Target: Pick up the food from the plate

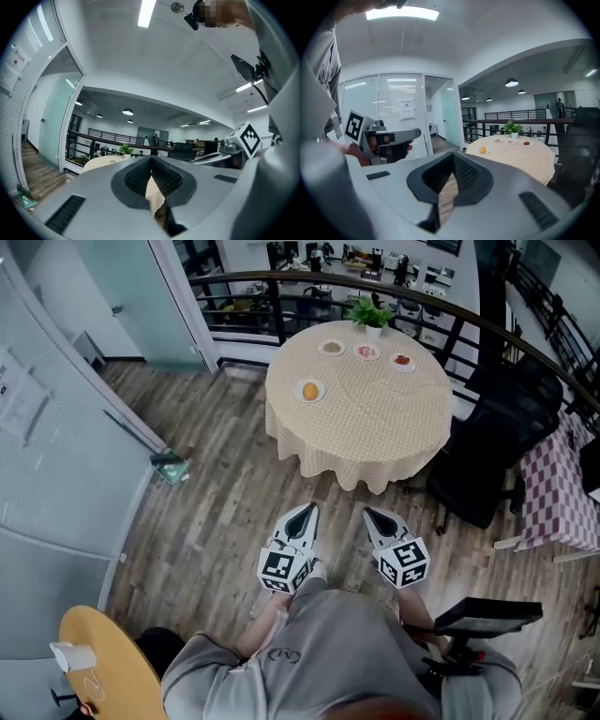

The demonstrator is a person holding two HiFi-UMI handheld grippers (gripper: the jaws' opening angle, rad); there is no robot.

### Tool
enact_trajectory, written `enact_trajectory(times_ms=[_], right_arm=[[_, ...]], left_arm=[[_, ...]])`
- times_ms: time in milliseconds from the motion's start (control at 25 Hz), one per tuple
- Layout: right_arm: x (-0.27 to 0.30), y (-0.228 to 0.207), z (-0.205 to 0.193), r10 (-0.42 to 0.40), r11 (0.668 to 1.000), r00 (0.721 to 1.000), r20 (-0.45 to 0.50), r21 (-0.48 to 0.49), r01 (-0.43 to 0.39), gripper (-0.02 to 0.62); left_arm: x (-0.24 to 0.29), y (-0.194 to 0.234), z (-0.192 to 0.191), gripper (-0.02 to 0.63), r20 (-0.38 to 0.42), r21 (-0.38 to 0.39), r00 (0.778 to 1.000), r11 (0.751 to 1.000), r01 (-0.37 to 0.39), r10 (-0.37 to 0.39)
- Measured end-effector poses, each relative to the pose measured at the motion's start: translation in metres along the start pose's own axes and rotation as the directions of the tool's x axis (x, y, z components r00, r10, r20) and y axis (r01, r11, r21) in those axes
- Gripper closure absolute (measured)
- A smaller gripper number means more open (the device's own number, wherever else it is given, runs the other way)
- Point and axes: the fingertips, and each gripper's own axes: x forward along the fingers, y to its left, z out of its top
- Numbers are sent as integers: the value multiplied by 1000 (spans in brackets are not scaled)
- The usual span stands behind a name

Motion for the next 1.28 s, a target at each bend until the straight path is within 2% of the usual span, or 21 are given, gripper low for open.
enact_trajectory(times_ms=[280,520,680,840,1040,1280], right_arm=[[48,-6,12,-66,998,998,-8,20,66,591],[62,-15,17,-102,994,994,-34,26,103,591],[86,-40,33,-111,993,994,-22,43,112,591],[121,-60,58,-82,995,997,-5,53,82,591],[169,-73,52,-21,998,1000,3,52,21,589],[214,-139,77,12,998,999,45,57,-14,589]], left_arm=[[39,53,1,604,9,-32,998,998,59,-58],[60,65,-8,604,5,-70,995,992,102,-102],[81,74,-8,604,-3,-98,996,991,93,-94],[106,94,2,604,-17,-108,998,993,55,-57],[136,116,3,604,18,-76,999,996,36,-35],[200,132,15,604,0,-50,1000,999,8,-8]])
